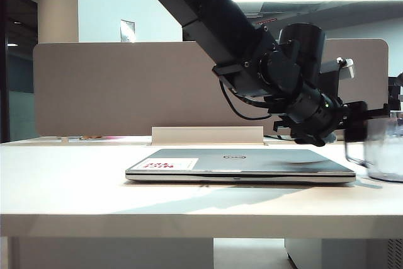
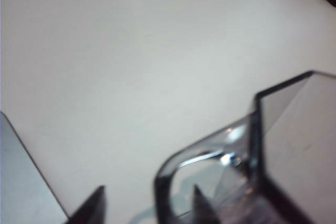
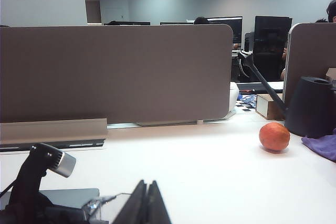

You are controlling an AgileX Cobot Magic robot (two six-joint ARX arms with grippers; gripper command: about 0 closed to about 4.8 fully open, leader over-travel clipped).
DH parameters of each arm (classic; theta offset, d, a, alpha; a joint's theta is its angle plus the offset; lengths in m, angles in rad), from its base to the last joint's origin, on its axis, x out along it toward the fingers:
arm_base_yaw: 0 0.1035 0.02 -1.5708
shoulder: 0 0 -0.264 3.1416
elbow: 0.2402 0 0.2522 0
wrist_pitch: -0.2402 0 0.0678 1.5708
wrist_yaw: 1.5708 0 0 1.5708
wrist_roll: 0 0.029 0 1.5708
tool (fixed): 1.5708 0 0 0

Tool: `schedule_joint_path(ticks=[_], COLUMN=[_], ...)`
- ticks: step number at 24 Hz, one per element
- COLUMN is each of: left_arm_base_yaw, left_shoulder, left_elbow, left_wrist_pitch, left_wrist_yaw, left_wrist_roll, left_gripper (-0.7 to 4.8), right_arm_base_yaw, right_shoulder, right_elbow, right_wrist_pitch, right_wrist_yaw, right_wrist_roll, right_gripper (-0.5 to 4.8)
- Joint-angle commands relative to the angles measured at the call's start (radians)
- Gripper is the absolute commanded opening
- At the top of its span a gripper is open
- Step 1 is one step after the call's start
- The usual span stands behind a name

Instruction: Pick up the water cup and place it on the right side of the laptop.

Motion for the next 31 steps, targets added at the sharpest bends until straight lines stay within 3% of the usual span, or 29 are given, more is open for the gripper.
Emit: schedule_joint_path(ticks=[1, 10, 16, 21, 25, 29, 31], left_arm_base_yaw=[-0.003, -0.003, -0.002, 0.001, 0.001, 0.005, 0.008], left_shoulder=[-0.022, -0.080, -0.156, -0.222, -0.269, -0.327, -0.363], left_elbow=[0.006, 0.006, 0.006, 0.006, 0.006, 0.006, 0.006], left_wrist_pitch=[-0.036, -0.166, -0.451, -0.626, -0.707, -0.774, -0.805], left_wrist_yaw=[0.009, -0.002, -0.002, 0.000, 0.002, 0.025, 0.027], left_wrist_roll=[0.002, 0.050, 0.064, 0.167, 0.182, 0.225, 0.256], left_gripper=[1.71, 1.71, 1.71, 1.70, 1.69, 1.46, 1.00], right_arm_base_yaw=[0.001, 0.001, 0.001, 0.002, 0.002, 0.002, 0.003], right_shoulder=[-0.002, -0.002, -0.002, 0.001, 0.002, 0.012, 0.053], right_elbow=[0.006, 0.006, 0.006, 0.006, 0.005, 0.005, 0.005], right_wrist_pitch=[0.017, 0.010, -0.040, -0.127, -0.143, -0.148, -0.141], right_wrist_yaw=[0.002, 0.002, 0.001, -0.006, -0.010, -0.056, -0.124], right_wrist_roll=[-0.003, -0.003, -0.003, 0.008, 0.049, 0.059, 0.070], right_gripper=[-0.08, -0.08, -0.08, -0.08, -0.08, -0.08, -0.09])
